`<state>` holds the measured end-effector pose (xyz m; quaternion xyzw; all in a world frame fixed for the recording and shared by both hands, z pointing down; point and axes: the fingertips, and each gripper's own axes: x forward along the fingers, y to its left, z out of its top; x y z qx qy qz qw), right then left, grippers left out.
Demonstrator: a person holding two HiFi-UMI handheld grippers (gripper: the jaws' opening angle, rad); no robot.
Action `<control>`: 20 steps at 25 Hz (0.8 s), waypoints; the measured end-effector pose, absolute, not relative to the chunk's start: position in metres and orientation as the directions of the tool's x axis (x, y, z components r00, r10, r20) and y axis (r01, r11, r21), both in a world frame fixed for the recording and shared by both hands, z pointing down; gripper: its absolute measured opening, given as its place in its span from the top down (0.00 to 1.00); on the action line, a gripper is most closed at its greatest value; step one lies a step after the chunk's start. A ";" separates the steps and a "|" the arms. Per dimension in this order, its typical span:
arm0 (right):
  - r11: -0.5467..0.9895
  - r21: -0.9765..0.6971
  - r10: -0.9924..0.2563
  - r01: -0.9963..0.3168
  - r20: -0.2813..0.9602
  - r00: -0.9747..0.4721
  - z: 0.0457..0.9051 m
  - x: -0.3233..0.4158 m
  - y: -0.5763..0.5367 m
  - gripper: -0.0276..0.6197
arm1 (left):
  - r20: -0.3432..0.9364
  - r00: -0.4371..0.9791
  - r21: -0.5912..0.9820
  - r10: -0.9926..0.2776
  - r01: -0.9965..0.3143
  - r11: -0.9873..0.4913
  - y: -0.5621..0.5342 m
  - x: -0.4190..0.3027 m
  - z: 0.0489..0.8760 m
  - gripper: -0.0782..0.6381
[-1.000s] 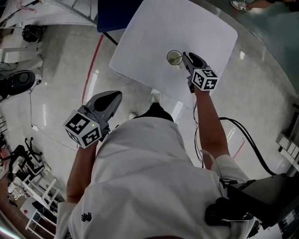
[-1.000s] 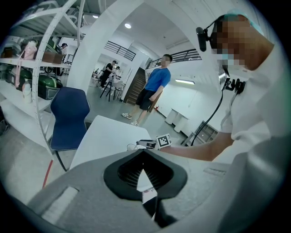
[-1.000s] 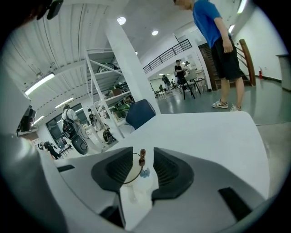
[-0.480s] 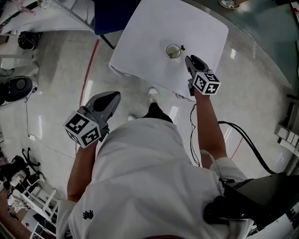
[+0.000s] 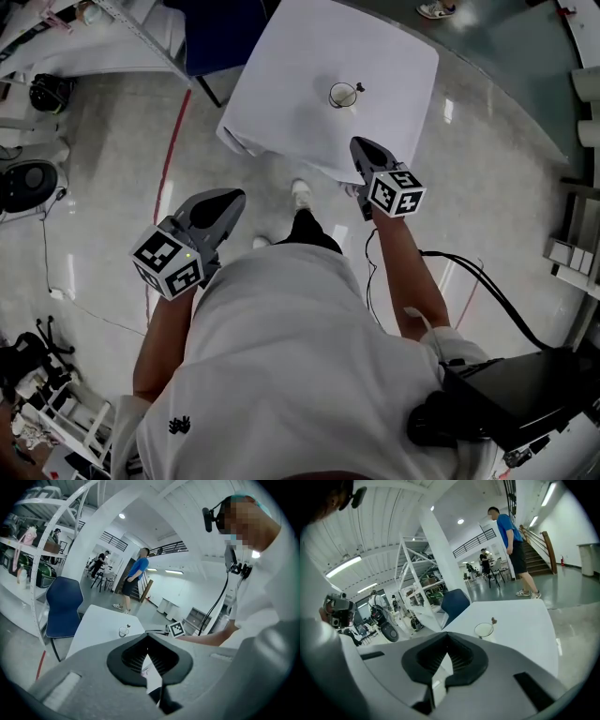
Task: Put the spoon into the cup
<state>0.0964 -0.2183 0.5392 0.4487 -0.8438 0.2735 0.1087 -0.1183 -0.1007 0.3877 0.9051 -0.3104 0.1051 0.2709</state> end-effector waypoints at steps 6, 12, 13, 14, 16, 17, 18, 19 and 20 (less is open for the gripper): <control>0.524 -0.386 -0.626 -0.759 0.429 -0.651 0.517 0.049 -0.146 0.94 | 0.323 0.795 0.421 -0.513 -0.606 -0.675 -0.063 -0.135 0.378 0.88; 0.604 -0.362 -0.573 -0.710 0.422 -0.703 0.490 0.011 -0.088 0.94 | 0.323 0.799 0.422 -0.507 -0.601 -0.679 -0.022 -0.151 0.382 0.88; 0.619 -0.356 -0.563 -0.700 0.421 -0.711 0.486 0.005 -0.078 0.94 | 0.321 0.800 0.423 -0.507 -0.600 -0.679 -0.015 -0.153 0.382 0.88; 0.633 -0.350 -0.554 -0.691 0.420 -0.719 0.482 -0.001 -0.069 0.94 | 0.319 0.801 0.423 -0.507 -0.599 -0.680 -0.008 -0.154 0.381 0.88; 0.655 -0.337 -0.541 -0.677 0.416 -0.731 0.474 -0.012 -0.052 0.94 | 0.314 0.804 0.422 -0.505 -0.595 -0.684 0.005 -0.155 0.379 0.88; 0.662 -0.333 -0.537 -0.671 0.414 -0.735 0.471 -0.015 -0.045 0.95 | 0.311 0.807 0.421 -0.503 -0.591 -0.688 0.010 -0.154 0.379 0.88; 0.668 -0.329 -0.534 -0.667 0.412 -0.738 0.469 -0.017 -0.038 0.95 | 0.308 0.810 0.420 -0.500 -0.587 -0.692 0.015 -0.153 0.379 0.88; 0.675 -0.326 -0.529 -0.662 0.412 -0.742 0.468 -0.019 -0.031 0.95 | 0.306 0.812 0.418 -0.496 -0.583 -0.697 0.020 -0.151 0.380 0.88; 0.683 -0.319 -0.522 -0.657 0.415 -0.745 0.467 -0.021 -0.023 0.95 | 0.304 0.814 0.416 -0.494 -0.580 -0.701 0.026 -0.149 0.380 0.88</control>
